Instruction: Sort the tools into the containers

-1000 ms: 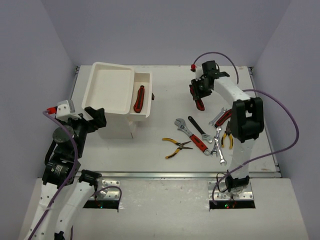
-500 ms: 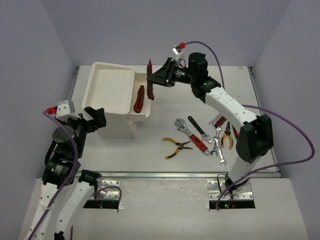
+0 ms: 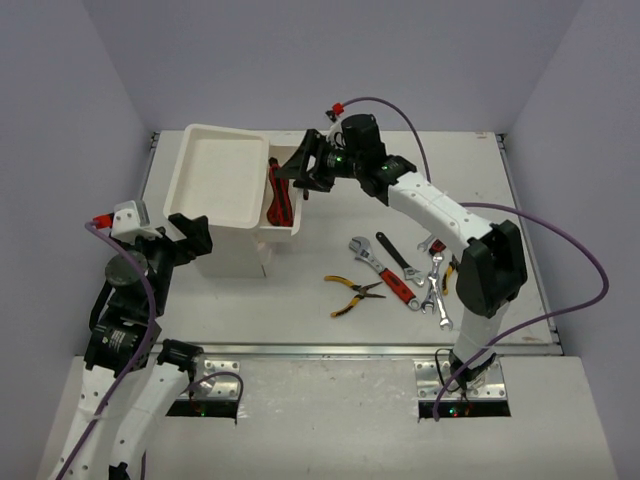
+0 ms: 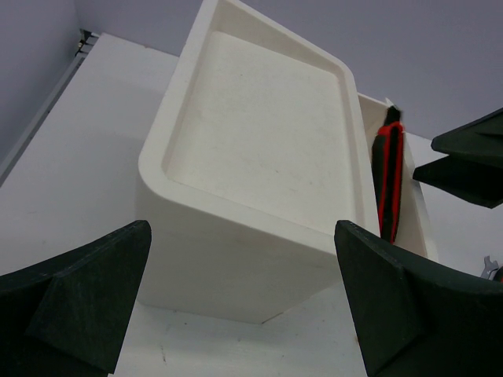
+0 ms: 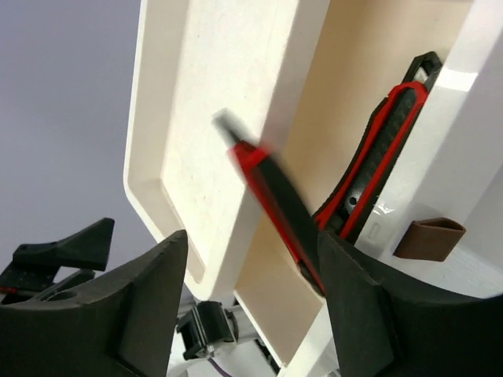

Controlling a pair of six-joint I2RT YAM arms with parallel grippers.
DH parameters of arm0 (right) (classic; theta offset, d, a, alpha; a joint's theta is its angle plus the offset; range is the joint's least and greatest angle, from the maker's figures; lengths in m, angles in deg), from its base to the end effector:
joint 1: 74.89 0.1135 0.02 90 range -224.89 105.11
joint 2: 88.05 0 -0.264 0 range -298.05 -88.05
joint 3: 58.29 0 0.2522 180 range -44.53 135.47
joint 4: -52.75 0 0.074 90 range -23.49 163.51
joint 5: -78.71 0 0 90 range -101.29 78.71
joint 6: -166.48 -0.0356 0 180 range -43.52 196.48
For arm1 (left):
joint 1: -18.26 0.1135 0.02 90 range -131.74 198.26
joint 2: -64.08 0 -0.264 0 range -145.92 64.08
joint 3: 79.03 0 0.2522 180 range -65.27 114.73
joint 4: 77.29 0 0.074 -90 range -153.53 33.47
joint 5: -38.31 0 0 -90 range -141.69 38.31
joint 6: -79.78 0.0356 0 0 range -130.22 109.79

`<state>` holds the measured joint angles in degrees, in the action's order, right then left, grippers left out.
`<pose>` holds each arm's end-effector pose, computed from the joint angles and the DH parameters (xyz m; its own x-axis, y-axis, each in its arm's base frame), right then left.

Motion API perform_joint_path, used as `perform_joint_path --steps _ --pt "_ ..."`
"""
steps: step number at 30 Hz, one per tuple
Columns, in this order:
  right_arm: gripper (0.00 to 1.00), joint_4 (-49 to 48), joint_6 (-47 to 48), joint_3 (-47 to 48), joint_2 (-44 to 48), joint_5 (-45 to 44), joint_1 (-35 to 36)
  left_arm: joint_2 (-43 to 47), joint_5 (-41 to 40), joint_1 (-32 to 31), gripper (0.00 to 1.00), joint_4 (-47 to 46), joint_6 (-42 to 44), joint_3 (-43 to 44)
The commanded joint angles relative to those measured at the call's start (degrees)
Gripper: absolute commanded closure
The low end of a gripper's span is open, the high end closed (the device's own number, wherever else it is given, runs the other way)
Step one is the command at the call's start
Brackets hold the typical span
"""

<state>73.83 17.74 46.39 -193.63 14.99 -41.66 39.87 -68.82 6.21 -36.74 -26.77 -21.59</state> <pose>0.3605 0.2550 0.3242 -0.8761 0.3424 -0.3395 -0.1656 0.4478 0.8787 0.0974 -0.0101 0.3462 -0.0949 -0.2581 -0.9614 -0.1181 0.9619 -0.2466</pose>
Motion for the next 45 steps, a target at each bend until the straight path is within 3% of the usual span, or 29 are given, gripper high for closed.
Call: perform_joint_path --steps 1,5,7,10,13,18,20,24,26,30,45 --pt "0.24 4.3 6.8 6.4 4.6 -5.9 0.1 0.6 -0.2 -0.4 0.0 -1.9 0.4 -0.1" --pt "0.02 11.8 13.5 12.5 4.5 -9.2 -1.5 1.0 -0.5 -0.4 0.0 -1.8 0.4 -0.1" --pt "0.01 17.1 19.5 14.5 5.2 -11.2 -3.5 1.2 -0.7 -0.5 0.0 -1.7 0.3 -0.1" --pt "0.01 24.6 27.5 11.7 8.5 -22.4 -9.1 1.6 -0.8 -0.5 0.0 -1.6 0.3 -0.1" --pt "0.01 26.3 27.3 -1.9 17.3 -35.9 -16.3 1.9 -1.0 -0.5 0.0 -1.6 0.0 -0.2" --pt "0.01 24.1 22.6 -28.1 28.3 -41.2 -28.1 0.9 0.5 -0.5 0.0 -2.0 -0.1 -0.2" --pt "0.01 22.6 21.3 -32.3 28.7 -42.8 -32.0 0.6 0.7 -0.5 0.0 -2.0 0.0 -0.2" --pt "0.09 20.5 20.7 -35.1 23.6 -37.7 -38.4 1.1 0.7 -0.6 0.0 -1.9 0.0 -0.3" --pt "0.32 19.6 19.5 -34.4 20.8 -38.0 -40.3 1.3 0.7 -0.9 0.0 -2.0 0.0 -0.4" --pt "0.43 16.3 17.2 -34.1 17.7 -40.2 -40.7 1.1 1.0 -1.0 0.0 -2.0 0.1 -0.4" --pt "0.47 11.7 12.0 -30.0 5.8 -37.6 -40.5 0.4 2.0 -1.3 0.0 -2.3 0.3 -0.4"
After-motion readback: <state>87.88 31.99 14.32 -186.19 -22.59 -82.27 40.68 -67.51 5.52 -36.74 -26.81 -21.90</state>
